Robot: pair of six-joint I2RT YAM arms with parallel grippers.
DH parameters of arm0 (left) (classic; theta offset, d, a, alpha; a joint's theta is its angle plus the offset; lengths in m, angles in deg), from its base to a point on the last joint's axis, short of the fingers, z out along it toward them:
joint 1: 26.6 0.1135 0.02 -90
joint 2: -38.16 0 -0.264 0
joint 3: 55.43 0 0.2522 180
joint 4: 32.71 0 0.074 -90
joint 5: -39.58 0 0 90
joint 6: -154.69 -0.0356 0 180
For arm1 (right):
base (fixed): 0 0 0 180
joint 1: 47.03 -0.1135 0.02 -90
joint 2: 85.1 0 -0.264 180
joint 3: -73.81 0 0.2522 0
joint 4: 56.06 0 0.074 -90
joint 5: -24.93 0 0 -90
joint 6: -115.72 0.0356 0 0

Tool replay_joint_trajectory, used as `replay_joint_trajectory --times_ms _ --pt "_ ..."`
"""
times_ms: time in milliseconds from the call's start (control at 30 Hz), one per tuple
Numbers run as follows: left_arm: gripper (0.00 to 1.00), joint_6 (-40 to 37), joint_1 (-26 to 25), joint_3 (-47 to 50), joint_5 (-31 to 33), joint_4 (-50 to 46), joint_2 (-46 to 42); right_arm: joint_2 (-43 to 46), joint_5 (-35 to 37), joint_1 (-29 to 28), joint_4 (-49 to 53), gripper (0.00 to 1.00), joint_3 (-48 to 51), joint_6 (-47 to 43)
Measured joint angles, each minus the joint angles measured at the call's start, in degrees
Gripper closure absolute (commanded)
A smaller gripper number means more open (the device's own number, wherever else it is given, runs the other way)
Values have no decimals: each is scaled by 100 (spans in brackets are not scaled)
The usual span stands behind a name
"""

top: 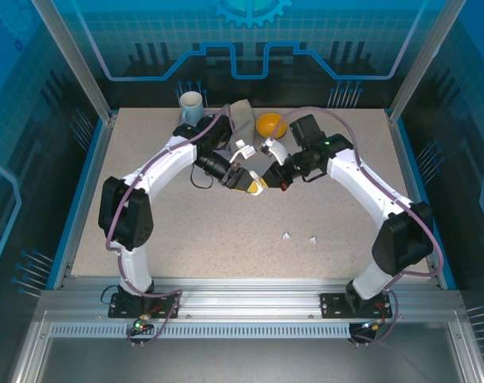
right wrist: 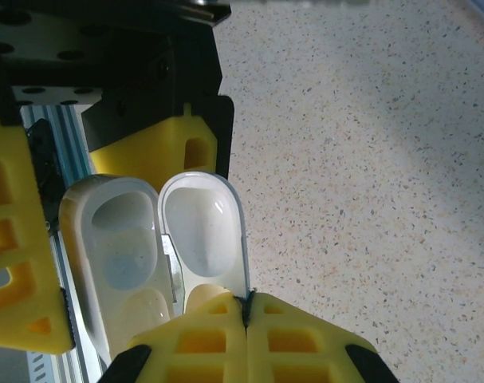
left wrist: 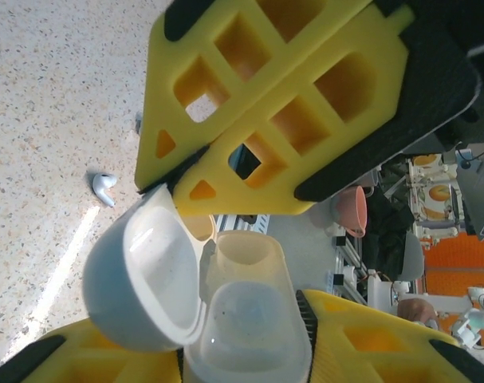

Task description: Insert wireless bluetooth earbuds into charging case

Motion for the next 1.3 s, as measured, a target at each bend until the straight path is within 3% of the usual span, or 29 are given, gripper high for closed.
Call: replay_joint_trajectory --times_ms 300,433,467,533,600,767,1000,1300 --pt "83 -33 -24 -26 -129 -59 70 -2 31 0 74 100 -39 0" --pt "98 -15 -24 -26 -149 -39 72 -2 66 0 90 100 -59 4" --pt "100 -11 -24 -26 -149 -9 72 -2 94 0 87 96 -61 22" --pt "100 37 -24 -9 -146 125 72 0 166 0 76 72 -72 109" --pt "100 160 -24 105 -144 378 44 2 282 13 2 60 -74 273" --pt "100 570 -22 680 92 1099 -315 173 514 389 -262 48 -66 964" --pt "100 1309 -22 1394 918 2402 -1534 1207 977 1032 -522 44 278 2267" --pt "100 2122 -83 3569 3088 5388 -3377 1633 2291 542 -378 44 1587 4111"
